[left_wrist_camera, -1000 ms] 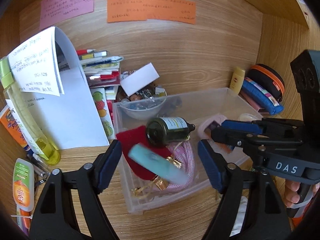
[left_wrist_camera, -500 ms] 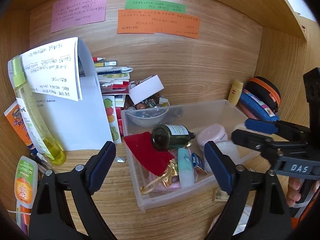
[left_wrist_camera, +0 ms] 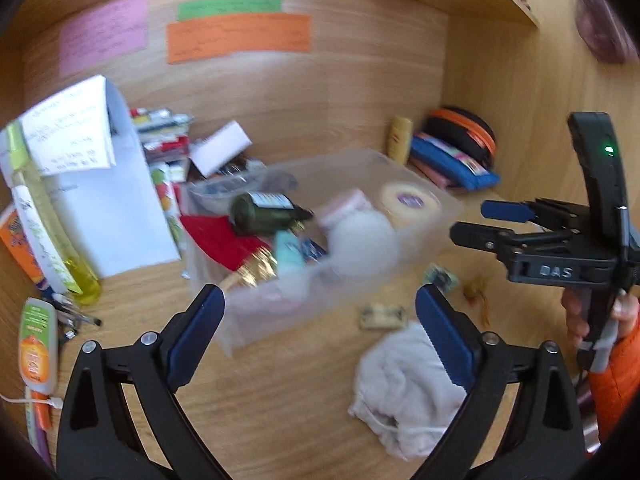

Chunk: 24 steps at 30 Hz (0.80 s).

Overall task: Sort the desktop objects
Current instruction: 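Grasp the white drawstring pouch with the left gripper while the right grasps the gourd charm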

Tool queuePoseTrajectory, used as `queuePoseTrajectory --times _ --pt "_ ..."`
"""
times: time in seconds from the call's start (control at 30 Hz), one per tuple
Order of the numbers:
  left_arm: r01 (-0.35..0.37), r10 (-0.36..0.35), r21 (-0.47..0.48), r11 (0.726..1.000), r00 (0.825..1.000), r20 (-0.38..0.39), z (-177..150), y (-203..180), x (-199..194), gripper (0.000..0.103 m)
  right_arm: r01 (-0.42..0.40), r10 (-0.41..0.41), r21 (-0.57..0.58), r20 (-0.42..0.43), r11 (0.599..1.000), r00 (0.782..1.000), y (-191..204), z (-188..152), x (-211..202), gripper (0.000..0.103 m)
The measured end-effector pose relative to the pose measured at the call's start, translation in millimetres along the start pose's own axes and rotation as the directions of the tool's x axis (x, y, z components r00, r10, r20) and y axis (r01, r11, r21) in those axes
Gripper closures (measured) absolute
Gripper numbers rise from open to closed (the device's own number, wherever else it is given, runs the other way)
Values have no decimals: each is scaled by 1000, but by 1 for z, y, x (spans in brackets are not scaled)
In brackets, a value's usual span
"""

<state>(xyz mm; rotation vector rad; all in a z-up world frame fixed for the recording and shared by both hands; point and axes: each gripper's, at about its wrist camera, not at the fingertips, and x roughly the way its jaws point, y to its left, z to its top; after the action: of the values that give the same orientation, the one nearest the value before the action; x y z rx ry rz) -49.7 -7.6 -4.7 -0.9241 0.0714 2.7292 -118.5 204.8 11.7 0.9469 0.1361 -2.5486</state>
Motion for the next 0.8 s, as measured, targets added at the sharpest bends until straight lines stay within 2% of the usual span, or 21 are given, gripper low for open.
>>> queuePoseTrajectory --times 0.1,0.23,0.33,0.43,0.53,0.63,0.73,0.8 --pt "41 -41 -11 999 998 -47 -7 -7 8 6 18 -18 -8 -34 1000 999 -5 -13 3 35" --pt "42 -40 9 999 993 -113 -17 -18 24 6 43 -47 -41 -94 998 994 -8 -31 7 35" --pt "62 -59 16 998 986 -159 -23 -26 33 6 40 -42 -18 -132 999 990 -12 -43 9 35" --pt "74 -67 33 997 982 -174 -26 -35 34 6 12 -9 22 -151 1000 989 -15 -53 9 35" --pt "112 -99 56 992 975 -197 -31 -45 32 6 33 -30 17 -184 999 982 -15 -57 15 35" --pt "115 -93 89 989 972 -215 -36 -54 33 6 41 -36 24 -204 999 978 -15 -58 19 35" --pt "130 -105 84 988 962 -251 -39 -57 37 6 40 -33 28 -209 999 977 -15 -55 23 35" --pt "156 -129 70 985 948 -291 -42 -59 42 6 33 -31 6 -207 999 978 -12 -55 25 41"
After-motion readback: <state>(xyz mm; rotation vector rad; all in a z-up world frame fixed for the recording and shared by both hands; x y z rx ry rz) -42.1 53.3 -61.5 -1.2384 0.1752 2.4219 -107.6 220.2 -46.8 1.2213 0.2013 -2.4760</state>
